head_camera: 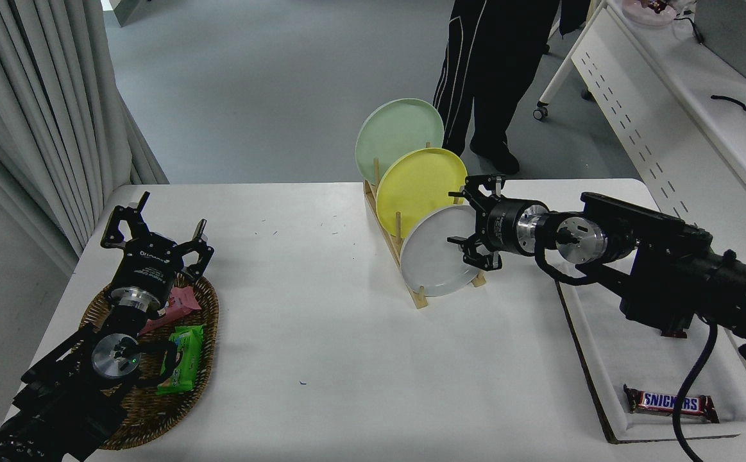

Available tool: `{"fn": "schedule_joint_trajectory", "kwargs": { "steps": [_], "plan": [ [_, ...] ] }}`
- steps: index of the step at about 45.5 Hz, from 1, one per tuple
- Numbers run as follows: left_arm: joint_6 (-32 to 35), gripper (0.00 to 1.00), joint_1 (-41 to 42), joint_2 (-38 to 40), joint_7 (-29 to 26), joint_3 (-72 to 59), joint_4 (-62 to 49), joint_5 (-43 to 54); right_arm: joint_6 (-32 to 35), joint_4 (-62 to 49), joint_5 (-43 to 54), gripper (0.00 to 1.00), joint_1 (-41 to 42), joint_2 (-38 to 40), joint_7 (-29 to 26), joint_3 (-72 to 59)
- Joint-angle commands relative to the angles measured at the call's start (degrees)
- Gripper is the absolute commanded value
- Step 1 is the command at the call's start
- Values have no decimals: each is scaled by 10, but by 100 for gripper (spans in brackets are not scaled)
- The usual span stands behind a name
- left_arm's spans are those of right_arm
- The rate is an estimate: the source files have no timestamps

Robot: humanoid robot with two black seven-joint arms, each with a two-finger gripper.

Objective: Place the plate on the table

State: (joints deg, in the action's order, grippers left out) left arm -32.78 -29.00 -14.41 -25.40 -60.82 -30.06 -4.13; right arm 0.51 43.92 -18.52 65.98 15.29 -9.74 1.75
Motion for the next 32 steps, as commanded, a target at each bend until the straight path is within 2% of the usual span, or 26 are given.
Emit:
{"fn": "schedule_joint_trajectory", "kwargs": {
  "steps": [1,20,24,32],
  "plan": [
    [0,100,0,0,0,0,0,0,2,-5,5,60,-1,-5,-6,28],
    [0,100,0,0,0,0,0,0,9,-19,7,52,-1,-17,-6,31],
    [0,100,0,0,0,0,0,0,9,-29,8,46,-1,-20,-6,31],
    [0,100,0,0,0,0,0,0,9,-43,8,46,-1,-26,-6,31]
  ]
}}
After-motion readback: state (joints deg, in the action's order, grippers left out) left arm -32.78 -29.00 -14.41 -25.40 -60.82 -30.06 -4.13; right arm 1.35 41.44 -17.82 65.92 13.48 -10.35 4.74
